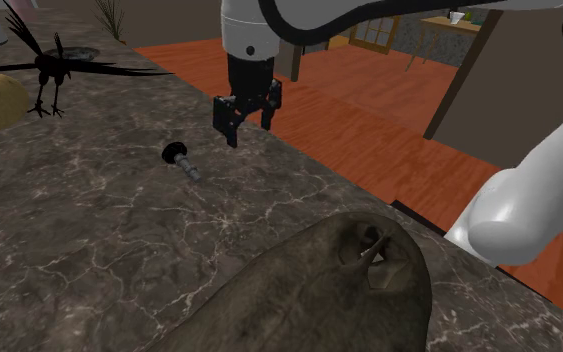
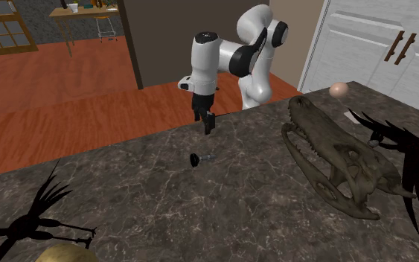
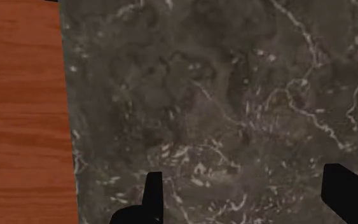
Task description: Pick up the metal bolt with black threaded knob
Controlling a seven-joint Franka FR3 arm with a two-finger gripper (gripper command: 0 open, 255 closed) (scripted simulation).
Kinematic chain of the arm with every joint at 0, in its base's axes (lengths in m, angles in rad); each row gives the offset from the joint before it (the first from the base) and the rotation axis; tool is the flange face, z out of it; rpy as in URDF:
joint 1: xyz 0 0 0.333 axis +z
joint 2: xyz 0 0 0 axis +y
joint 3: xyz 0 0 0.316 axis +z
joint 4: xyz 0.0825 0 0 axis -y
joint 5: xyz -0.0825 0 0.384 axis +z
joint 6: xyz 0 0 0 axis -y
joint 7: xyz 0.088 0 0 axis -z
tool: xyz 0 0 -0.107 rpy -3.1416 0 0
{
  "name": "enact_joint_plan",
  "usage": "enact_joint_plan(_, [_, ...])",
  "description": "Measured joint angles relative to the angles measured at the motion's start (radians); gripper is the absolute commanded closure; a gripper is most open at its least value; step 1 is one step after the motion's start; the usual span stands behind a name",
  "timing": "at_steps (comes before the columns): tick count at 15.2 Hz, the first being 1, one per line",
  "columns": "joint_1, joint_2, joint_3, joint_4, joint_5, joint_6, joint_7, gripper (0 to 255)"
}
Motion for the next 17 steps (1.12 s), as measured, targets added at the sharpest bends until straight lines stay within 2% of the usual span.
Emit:
enact_joint_plan(6, [0.070,0.230,0.081,0.231,-0.140,-0.029,0.175,0])
enact_joint_plan(9, [0.147,0.381,0.099,0.398,-0.238,-0.072,0.262,0])
enact_joint_plan(11, [0.158,0.402,0.099,0.411,-0.253,-0.067,0.275,0])
enact_joint_plan(17, [0.155,0.411,0.095,0.348,-0.261,0.003,0.286,0])
